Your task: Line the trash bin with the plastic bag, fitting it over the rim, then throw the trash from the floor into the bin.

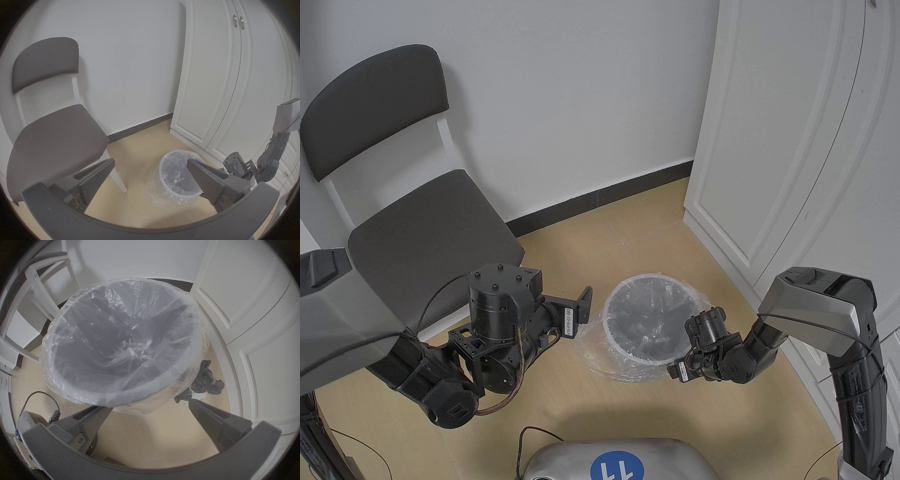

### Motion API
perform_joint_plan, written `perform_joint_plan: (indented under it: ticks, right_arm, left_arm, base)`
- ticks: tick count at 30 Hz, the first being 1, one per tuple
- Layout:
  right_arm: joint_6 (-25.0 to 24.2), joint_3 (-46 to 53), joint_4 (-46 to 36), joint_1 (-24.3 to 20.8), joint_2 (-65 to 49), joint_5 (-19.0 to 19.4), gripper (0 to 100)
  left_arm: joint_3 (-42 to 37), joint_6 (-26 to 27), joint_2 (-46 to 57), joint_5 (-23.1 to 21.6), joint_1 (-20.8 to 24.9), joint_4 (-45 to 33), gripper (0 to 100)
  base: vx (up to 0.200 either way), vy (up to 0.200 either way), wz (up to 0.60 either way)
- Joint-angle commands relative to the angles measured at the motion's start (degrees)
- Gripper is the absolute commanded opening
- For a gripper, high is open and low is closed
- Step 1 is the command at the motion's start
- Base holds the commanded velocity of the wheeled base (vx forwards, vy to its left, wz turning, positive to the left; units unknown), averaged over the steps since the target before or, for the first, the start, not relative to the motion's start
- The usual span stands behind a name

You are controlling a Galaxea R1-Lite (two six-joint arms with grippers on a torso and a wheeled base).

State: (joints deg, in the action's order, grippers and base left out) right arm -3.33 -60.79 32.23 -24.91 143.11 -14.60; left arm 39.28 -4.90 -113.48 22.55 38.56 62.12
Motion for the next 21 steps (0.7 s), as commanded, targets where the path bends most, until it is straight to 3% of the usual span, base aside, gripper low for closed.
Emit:
perform_joint_plan:
  ticks: [1,12,21]
  right_arm:
    - [0.0,0.0,0.1,0.0,0.4,0.0,100]
    - [0.0,1.0,0.5,-0.7,0.2,-0.1,100]
    - [1.1,7.3,5.6,-1.2,-4.8,0.9,100]
  left_arm:
    - [0.0,0.0,-0.2,0.0,0.0,0.0,100]
    - [-0.1,-0.1,-0.5,0.0,0.5,0.0,100]
    - [-0.3,-0.1,-0.3,0.1,0.7,0.1,100]
  base:
    - [0.0,0.0,0.0]
    - [0.0,0.0,0.0]
    - [0.0,0.0,0.0]
